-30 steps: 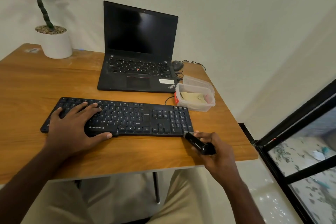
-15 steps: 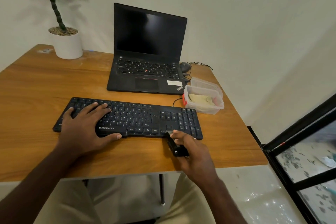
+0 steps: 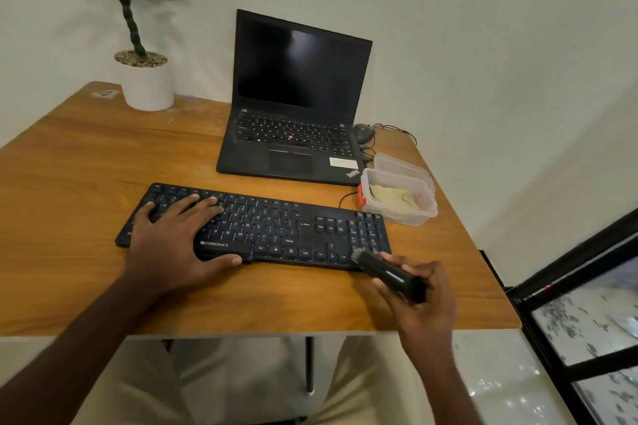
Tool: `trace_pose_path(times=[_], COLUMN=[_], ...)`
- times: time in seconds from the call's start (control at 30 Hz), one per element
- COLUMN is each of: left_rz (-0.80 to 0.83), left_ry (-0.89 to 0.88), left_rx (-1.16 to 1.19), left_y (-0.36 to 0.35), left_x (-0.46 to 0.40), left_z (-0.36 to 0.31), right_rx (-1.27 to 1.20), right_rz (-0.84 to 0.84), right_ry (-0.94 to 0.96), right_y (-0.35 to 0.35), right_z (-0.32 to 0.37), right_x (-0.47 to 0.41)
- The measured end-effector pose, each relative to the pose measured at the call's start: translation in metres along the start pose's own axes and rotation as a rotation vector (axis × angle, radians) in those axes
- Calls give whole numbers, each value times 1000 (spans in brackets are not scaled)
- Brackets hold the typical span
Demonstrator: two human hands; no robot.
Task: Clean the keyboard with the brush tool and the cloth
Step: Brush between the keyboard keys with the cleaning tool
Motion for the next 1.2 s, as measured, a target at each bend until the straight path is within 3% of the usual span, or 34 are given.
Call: trace_pose_path(times=[0.13, 0.3, 0.57, 0.83, 0.97, 1.1, 1.2], left_rz=[18, 16, 5, -71, -102, -124, -191], left_ry=[-8, 3, -9, -28, 56, 38, 110], left_rx=[-12, -11, 22, 199, 278, 389, 349], left_y=[-3, -1, 1, 11, 13, 22, 39], left_x=[-2, 0, 2, 6, 6, 6, 8], left_z=[-1, -3, -2, -2, 8, 22, 57], right_rx=[168, 333, 457, 423, 310, -54, -69], right_rz=[141, 384, 538, 610, 589, 322, 281], right_ry=[62, 145, 350, 460, 377, 68, 102], right_y=[1, -50, -107, -168, -188, -172, -164], right_z=[-3, -1, 13, 30, 35, 36, 38], right_x=[8, 10, 15, 20, 11, -6, -8])
Point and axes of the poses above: each hand's wrist, its own x-axis away from the middle knuckle, its own y-axis out of the back of the hand, z = x × y, the point moved 6 cm from there along -x, towards the middle knuckle, and after that the axes turned 3 degrees about -x, right-handed, at the moved point
